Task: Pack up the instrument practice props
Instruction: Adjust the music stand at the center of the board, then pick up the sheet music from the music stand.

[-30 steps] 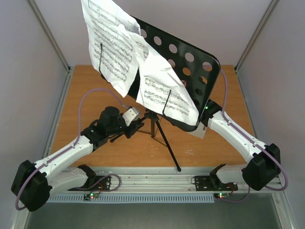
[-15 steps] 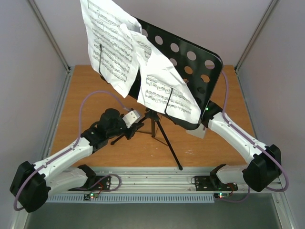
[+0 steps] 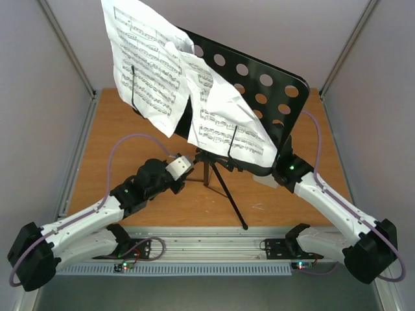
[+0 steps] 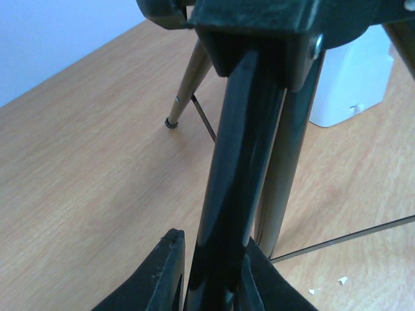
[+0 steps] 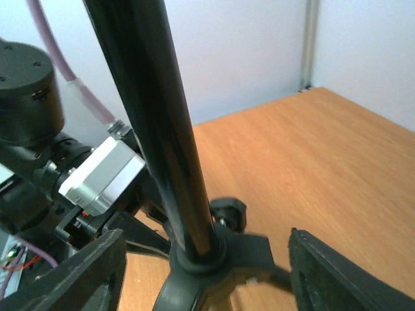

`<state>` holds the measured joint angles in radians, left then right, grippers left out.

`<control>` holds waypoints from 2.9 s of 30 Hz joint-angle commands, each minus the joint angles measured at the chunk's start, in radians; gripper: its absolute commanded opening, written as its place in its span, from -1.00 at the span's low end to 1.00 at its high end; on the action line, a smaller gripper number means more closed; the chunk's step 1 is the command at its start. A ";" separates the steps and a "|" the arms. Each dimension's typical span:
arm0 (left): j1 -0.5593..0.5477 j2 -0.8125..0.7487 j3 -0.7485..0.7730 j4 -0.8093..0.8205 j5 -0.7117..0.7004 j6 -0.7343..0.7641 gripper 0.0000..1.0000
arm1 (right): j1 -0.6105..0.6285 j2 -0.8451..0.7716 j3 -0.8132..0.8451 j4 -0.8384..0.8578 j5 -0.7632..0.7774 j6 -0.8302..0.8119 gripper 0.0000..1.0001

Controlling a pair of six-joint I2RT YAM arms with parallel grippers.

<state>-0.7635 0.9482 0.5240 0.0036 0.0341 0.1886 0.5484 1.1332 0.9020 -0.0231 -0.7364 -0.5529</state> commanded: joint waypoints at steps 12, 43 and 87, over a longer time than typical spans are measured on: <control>-0.002 0.081 0.032 0.189 -0.403 -0.280 -0.99 | -0.001 -0.416 -0.164 -0.215 0.456 0.188 0.61; 0.029 -0.264 0.251 -0.404 0.013 -0.572 0.78 | -0.001 -0.439 0.310 -0.659 0.347 0.436 0.71; 0.076 0.244 1.307 -0.689 0.054 -0.510 0.25 | 0.029 0.033 0.697 -0.340 0.269 0.699 0.26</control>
<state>-0.7136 1.1702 1.8057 -0.7547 0.0780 -0.3233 0.5625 1.1530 1.5669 -0.4023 -0.4774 0.1253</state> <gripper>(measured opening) 0.640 0.644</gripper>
